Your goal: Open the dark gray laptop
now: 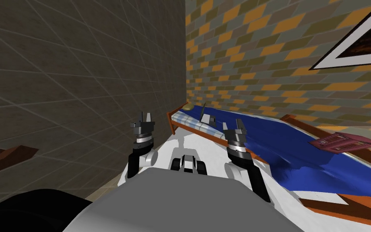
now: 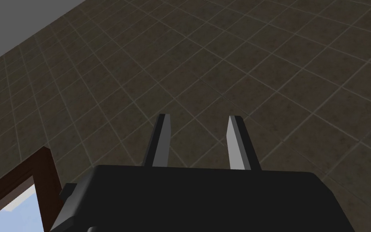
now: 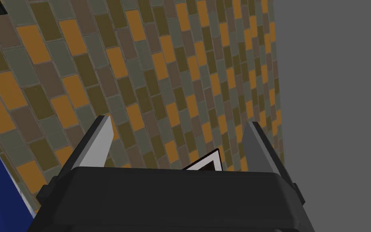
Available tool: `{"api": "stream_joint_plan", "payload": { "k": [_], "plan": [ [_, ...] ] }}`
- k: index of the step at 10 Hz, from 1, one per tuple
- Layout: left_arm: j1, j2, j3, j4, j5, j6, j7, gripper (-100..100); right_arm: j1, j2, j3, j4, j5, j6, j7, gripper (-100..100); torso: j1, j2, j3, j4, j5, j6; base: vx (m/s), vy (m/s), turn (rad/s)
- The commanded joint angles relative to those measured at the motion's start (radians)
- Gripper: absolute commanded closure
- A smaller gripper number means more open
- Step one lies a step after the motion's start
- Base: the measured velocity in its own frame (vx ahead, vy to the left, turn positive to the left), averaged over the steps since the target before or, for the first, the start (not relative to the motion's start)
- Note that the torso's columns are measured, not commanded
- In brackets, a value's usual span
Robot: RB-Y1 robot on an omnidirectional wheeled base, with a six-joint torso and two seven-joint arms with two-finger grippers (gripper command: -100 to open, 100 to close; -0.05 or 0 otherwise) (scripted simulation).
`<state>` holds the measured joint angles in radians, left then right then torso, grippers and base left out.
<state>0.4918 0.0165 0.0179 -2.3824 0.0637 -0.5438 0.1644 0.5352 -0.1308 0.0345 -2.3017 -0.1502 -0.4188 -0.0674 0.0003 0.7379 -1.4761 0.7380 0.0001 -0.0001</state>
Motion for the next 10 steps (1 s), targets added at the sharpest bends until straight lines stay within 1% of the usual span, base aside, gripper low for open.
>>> {"api": "stream_joint_plan", "payload": {
  "k": [1,2,3,4,5,6,7,8,9,10],
  "plan": [
    [0.0,0.0,0.0,0.0,0.0,0.0,0.0,0,0.022,-0.016,-0.009,-0.003,-0.071,-0.035,-0.03,-100,-0.001,0.001,0.001,0.0,0.0,0.001,0.033,0.013,0.158],
    [0.0,0.0,0.0,0.0,0.0,0.0,0.0,0,0.034,-0.024,-0.018,-0.008,-0.1,-0.053,-0.051,-100,-0.001,0.001,0.0,0.0,0.0,0.0,0.045,0.017,0.266],
    [0.0,0.0,0.0,0.0,0.0,0.0,0.0,0,0.034,-0.024,-0.018,-0.008,-0.122,-0.053,-0.051,-100,0.0,0.0,0.0,0.0,0.0,0.0,0.033,0.009,0.074],
    [0.0,0.0,0.0,0.0,0.0,0.0,0.0,0,0.047,-0.03,-0.028,-0.013,-0.157,-0.072,-0.073,-100,-0.001,0.0,0.0,0.0,0.0,0.001,0.032,0.012,0.135],
    [0.0,0.0,0.0,0.0,0.0,0.0,0.0,0,0.047,-0.03,-0.028,-0.013,-0.172,-0.072,-0.073,-100,0.0,0.0,0.0,0.0,0.0,0.0,0.024,0.01,0.094],
    [0.0,0.0,0.0,0.0,0.0,0.0,0.0,0,0.06,-0.034,-0.038,-0.019,-0.209,-0.093,-0.096,-100,0.0,0.001,0.0,0.0,0.0,0.0,0.026,0.015,0.171],
    [0.0,0.0,0.0,0.0,0.0,0.0,0.0,0,0.06,-0.034,-0.038,-0.019,-0.224,-0.093,-0.096,-100,0.0,0.0,0.0,0.0,0.0,0.0,0.028,0.009,0.108],
    [0.0,0.0,0.0,0.0,0.0,0.0,0.0,0,0.074,-0.038,-0.048,-0.025,-0.261,-0.114,-0.119,-100,0.0,0.0,0.0,0.0,0.0,0.0,0.035,0.009,0.203],
    [0.0,0.0,0.0,0.0,0.0,0.0,0.0,0,0.074,-0.038,-0.048,-0.025,-0.279,-0.114,-0.119,-100,0.0,0.0,0.0,0.0,0.0,0.0,0.032,0.01,0.094],
    [0.0,0.0,0.0,0.0,0.0,0.0,0.0,0,0.087,-0.04,-0.059,-0.031,-0.315,-0.136,-0.144,-100,0.0,0.0,0.0,0.0,0.0,0.0,0.034,0.017,0.19]
  ]
}}
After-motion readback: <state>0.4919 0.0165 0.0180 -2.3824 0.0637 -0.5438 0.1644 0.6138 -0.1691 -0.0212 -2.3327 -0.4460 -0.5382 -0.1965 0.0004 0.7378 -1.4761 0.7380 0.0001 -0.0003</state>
